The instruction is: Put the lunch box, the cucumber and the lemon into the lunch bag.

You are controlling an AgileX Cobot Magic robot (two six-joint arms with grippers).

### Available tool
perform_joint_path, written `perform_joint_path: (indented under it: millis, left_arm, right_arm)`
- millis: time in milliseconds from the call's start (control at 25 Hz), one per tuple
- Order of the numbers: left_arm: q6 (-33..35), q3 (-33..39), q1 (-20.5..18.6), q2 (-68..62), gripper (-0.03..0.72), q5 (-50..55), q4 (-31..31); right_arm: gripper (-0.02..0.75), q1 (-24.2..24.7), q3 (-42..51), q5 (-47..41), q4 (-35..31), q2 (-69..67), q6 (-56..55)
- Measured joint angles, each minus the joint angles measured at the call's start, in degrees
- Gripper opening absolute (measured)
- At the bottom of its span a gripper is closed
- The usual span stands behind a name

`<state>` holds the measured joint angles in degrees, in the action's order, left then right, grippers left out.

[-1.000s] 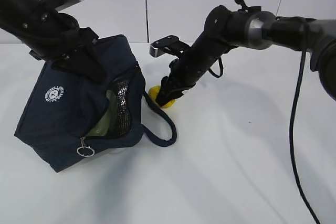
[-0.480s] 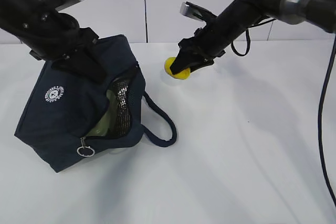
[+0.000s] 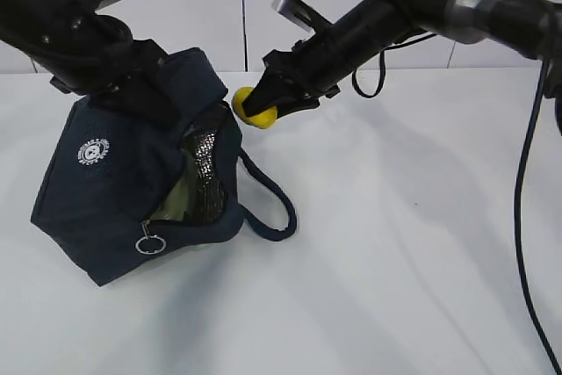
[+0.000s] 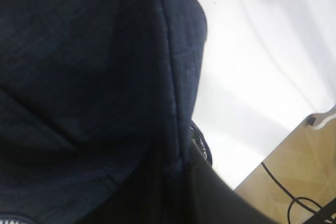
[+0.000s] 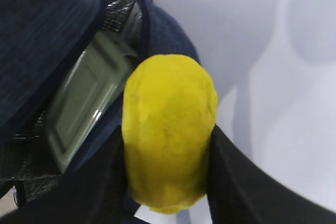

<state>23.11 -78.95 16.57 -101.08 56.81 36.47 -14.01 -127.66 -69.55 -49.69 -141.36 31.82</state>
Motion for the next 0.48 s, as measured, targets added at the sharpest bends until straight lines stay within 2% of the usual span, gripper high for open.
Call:
perform_joint_path:
  millis: [320,480]
  left_arm:
    - [0.0,0.0,-1.91,0.0,0.015,-0.73,1.18]
    - [0.0,0.0,-1.91,0.0,0.015,-0.73,1.3]
  right_arm:
    - [0.312,-4.84,0.0,-0.13,-0.47,0.0,0.0]
    - [0.312,-5.98,0.0,-0.19,-2.73,0.0,0.0]
